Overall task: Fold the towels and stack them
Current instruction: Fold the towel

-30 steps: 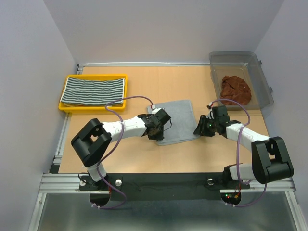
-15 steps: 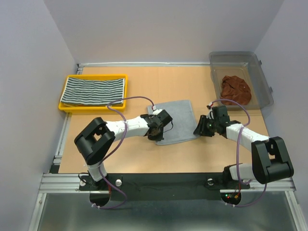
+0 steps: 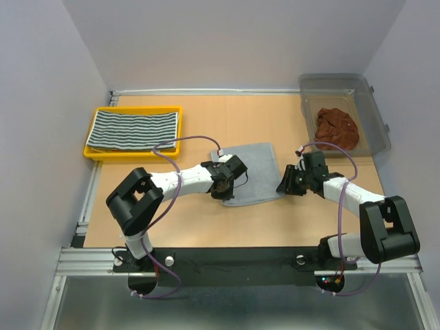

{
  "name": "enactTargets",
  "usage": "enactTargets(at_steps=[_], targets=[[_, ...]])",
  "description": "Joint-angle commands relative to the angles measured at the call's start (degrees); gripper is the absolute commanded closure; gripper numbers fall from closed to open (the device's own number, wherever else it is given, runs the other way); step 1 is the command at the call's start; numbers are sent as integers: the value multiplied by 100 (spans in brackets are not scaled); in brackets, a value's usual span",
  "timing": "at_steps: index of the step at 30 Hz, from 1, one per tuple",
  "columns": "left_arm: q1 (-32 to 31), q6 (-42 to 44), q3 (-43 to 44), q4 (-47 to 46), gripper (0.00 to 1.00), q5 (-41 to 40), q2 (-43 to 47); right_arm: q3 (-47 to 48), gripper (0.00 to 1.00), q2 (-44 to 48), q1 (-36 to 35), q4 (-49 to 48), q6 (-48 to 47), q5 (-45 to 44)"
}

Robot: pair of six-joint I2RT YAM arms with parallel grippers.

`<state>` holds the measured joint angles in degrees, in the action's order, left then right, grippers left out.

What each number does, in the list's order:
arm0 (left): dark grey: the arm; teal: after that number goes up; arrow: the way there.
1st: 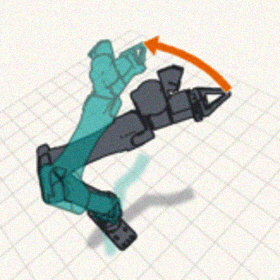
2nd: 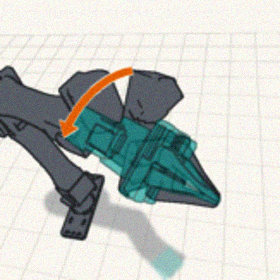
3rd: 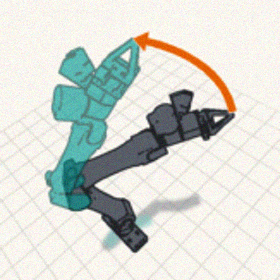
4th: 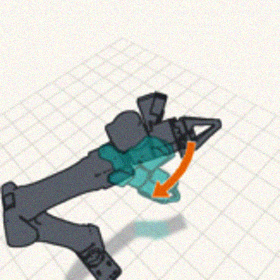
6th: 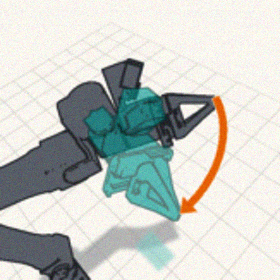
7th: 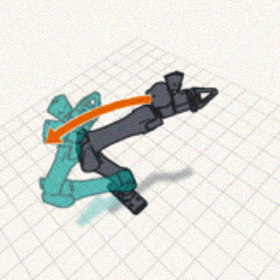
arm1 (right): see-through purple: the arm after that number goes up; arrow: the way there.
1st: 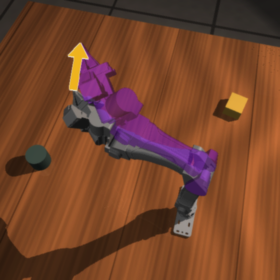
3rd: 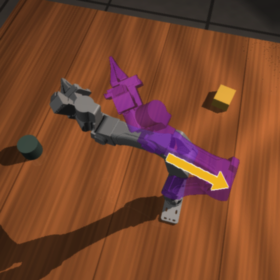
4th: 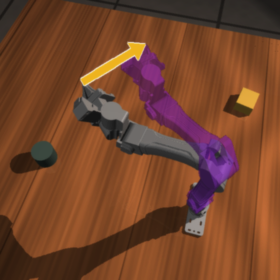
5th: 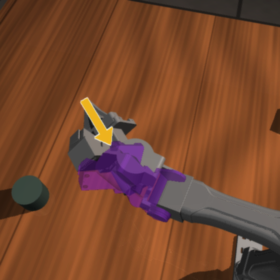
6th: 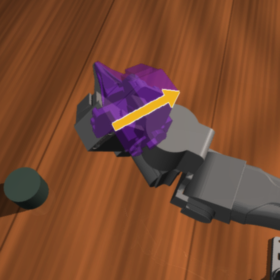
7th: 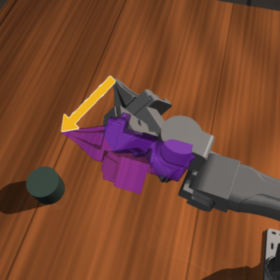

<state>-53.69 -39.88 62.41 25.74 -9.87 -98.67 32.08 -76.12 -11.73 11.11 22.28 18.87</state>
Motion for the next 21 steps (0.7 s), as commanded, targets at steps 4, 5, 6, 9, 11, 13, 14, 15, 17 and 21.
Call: enactTargets(at_steps=[4,5,6,9,11,13,14,15,17,21], targets=[[-106,76,262,-25,84,90,-29,-79,57,88,-14,-39,-49,64],[-124,68,306,19,82,56,-38,-96,57,80,-14,-39,-49,64],[-150,68,333,45,80,29,-38,-87,57,88,-23,-39,-57,64],[-176,42,482,265,74,-199,23,-87,57,97,-23,-39,-57,81],[-186,33,561,414,71,-349,76,-87,57,97,-23,-39,-66,73],[-186,24,579,432,65,-375,111,-87,57,80,-23,-39,-66,73],[-194,24,588,432,65,-375,120,-79,57,79,-23,-39,-66,81],[-186,24,588,432,65,-367,103,-79,57,79,-23,-39,-66,90],[-194,33,562,389,65,-314,33,-96,57,88,-14,-39,-66,81],[-203,33,421,265,65,-200,-64,-105,57,106,-14,-39,-66,73]])
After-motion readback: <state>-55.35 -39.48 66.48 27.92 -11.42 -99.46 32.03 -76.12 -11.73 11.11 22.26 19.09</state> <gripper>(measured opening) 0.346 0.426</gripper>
